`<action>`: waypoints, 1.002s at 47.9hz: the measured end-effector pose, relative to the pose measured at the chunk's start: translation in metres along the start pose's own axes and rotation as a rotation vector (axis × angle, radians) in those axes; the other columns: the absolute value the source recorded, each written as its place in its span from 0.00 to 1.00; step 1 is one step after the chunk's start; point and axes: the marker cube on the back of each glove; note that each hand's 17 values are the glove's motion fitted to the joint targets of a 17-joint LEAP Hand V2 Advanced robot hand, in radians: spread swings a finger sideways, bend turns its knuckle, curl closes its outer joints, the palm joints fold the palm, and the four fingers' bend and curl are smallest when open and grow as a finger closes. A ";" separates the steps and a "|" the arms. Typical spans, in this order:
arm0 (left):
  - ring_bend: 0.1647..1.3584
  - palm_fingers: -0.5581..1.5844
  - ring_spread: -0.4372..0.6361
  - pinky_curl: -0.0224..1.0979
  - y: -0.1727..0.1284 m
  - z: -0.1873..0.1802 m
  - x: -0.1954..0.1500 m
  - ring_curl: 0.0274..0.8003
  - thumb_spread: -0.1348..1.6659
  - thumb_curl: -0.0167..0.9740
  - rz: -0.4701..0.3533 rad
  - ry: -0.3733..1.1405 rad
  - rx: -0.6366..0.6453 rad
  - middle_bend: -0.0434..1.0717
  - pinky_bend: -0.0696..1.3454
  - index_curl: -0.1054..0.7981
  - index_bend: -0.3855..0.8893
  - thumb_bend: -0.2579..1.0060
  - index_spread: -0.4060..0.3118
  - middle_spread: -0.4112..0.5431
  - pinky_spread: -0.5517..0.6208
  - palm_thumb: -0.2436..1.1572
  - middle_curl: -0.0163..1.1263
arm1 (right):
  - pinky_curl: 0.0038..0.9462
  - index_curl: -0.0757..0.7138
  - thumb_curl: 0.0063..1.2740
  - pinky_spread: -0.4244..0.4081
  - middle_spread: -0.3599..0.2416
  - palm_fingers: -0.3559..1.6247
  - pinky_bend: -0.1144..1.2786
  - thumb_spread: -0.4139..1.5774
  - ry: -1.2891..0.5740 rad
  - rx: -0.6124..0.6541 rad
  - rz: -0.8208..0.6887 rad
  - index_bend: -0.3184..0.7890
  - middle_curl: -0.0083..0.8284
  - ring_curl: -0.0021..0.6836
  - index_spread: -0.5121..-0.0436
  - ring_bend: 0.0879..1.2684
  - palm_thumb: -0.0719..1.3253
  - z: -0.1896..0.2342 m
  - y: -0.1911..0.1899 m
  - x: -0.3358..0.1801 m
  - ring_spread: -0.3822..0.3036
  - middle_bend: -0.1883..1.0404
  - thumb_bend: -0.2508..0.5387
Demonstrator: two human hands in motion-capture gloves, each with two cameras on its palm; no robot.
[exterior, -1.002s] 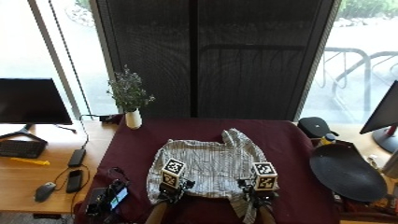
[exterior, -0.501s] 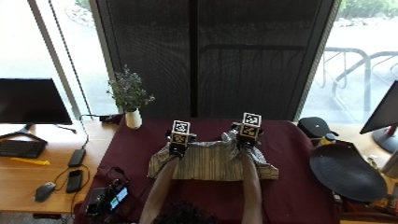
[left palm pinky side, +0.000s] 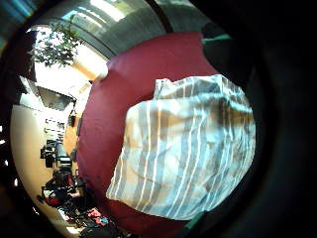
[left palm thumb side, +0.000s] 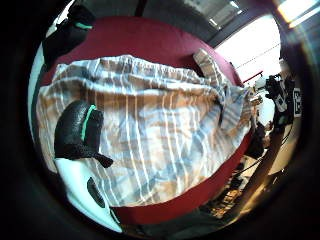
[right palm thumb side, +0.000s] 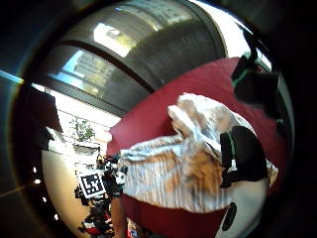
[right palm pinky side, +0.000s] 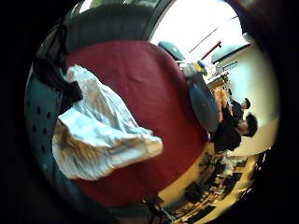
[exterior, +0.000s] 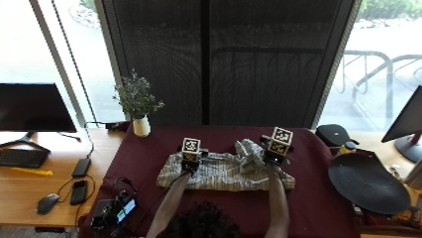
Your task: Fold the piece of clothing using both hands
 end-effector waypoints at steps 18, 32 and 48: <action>0.26 0.58 0.31 0.26 0.116 0.026 0.015 0.45 0.78 0.31 0.030 0.142 -0.584 0.26 0.23 0.57 0.43 0.17 0.32 0.23 0.60 0.58 0.41 | 0.43 0.39 0.27 0.51 0.49 0.48 0.60 0.76 0.142 -0.600 0.518 0.30 0.47 0.63 0.46 0.45 0.56 0.102 0.109 0.138 0.46 0.26 0.23; 0.21 0.43 0.52 0.33 0.130 0.042 0.024 0.43 0.86 0.20 0.027 0.261 -0.703 0.16 0.33 0.55 0.42 0.17 0.40 0.40 0.68 0.32 0.37 | 0.42 0.21 0.27 0.48 0.62 0.53 0.65 0.80 0.070 -0.504 0.565 0.26 0.47 0.69 0.51 0.69 0.55 0.102 0.117 0.124 0.38 0.35 0.37; 0.25 0.42 0.61 0.35 0.113 0.002 -0.002 0.42 0.89 0.20 -0.023 0.305 -0.800 0.21 0.36 0.54 0.40 0.21 0.45 0.46 0.73 0.29 0.35 | 0.42 0.22 0.38 0.15 0.33 0.72 0.66 0.65 -0.684 -0.241 0.508 0.36 0.54 0.69 0.50 0.66 0.78 0.046 0.063 0.057 0.23 0.39 0.43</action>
